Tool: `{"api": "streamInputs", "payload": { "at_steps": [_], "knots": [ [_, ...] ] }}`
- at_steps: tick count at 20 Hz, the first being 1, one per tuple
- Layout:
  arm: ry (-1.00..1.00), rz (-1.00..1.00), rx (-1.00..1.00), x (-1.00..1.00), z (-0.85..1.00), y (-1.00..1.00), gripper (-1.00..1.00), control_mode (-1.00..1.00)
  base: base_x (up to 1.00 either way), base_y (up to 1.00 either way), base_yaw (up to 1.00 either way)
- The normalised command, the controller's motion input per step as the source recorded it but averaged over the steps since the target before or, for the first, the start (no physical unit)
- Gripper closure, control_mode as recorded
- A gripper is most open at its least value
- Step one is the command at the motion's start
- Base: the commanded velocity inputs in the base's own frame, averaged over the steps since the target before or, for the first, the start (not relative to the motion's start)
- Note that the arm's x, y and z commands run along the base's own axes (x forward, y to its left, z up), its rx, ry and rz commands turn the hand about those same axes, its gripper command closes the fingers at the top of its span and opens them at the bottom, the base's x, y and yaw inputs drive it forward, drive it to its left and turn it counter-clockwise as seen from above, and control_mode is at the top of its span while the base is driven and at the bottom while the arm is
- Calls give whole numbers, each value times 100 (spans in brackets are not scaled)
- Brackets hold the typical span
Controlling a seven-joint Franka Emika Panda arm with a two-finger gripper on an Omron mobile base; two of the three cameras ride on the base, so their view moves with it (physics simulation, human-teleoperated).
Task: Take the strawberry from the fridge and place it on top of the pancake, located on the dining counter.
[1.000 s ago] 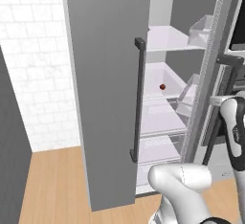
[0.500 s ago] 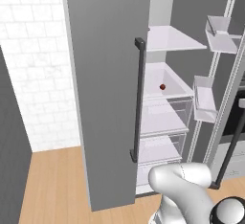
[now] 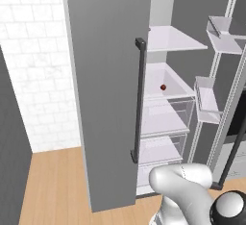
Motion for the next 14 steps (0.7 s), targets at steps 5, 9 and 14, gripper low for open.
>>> {"api": "streamInputs", "payload": {
  "at_steps": [5,9,14],
  "knots": [
    [15,-6,-11,-56,14,-7,-100,-100,0,0,0],
    [29,-8,-31,-69,12,31,-100,-100,0,0,0],
    [4,-1,-26,-98,47,35,-100,-100,0,0,0]
  ]
}}
